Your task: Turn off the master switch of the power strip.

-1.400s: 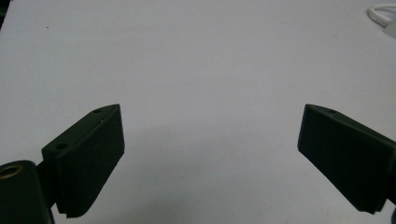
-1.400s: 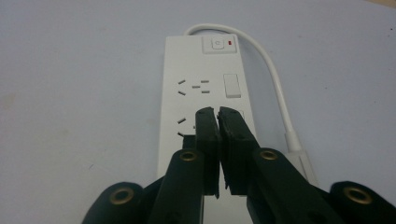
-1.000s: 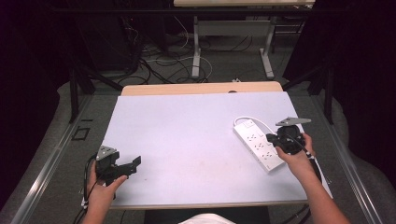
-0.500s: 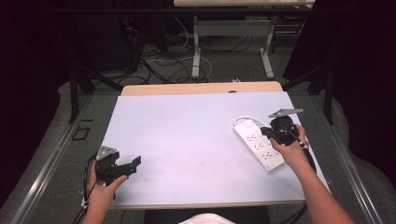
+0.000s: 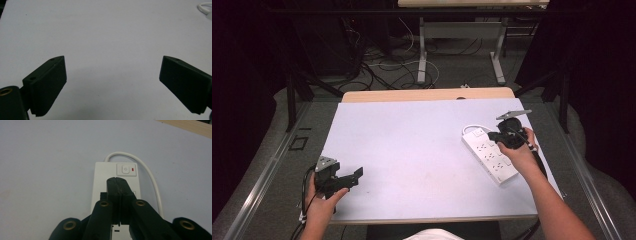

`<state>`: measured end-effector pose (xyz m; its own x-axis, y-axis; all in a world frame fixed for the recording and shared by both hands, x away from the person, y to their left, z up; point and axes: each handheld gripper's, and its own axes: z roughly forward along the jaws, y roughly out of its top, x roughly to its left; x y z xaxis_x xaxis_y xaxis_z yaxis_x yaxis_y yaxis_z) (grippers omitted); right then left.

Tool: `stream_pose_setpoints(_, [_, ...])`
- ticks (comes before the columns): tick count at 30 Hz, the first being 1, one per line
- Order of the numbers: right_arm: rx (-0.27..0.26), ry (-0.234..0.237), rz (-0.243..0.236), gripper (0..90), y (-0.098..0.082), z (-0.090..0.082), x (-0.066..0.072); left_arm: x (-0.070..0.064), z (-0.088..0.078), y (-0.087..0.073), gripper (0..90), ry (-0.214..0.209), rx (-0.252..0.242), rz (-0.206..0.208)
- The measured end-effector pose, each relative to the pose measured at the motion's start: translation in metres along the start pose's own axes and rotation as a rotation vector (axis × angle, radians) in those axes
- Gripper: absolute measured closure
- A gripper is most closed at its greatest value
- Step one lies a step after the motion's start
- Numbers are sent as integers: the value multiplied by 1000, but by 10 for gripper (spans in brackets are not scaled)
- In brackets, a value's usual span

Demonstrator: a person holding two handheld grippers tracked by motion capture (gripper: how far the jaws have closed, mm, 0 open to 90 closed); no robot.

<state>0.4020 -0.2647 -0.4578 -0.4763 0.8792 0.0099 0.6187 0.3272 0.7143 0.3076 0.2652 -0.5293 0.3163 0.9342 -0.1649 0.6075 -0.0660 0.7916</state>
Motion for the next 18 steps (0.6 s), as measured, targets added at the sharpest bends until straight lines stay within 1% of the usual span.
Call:
stream_pose_setpoints(8, [11,-6,-10,900,3,11,-2,0,0,0,75,1,2,1])
stream_pose_setpoints(12, [24,-9,-6,900,5,16,-2,0,0,0,75,1,2,2])
stream_pose_setpoints(14, [25,-10,-19,900,6,18,-4,0,0,0,75,1,3,2])
stream_pose_setpoints(15, [25,-9,-19,900,7,20,-4,0,0,0,75,1,3,1])
stream_pose_setpoints(16, [30,-11,-8,900,7,21,-3,0,0,0,75,0,1,1])
stream_pose_setpoints(18, [35,-13,-13,900,8,24,-4,0,0,0,75,1,1,2])
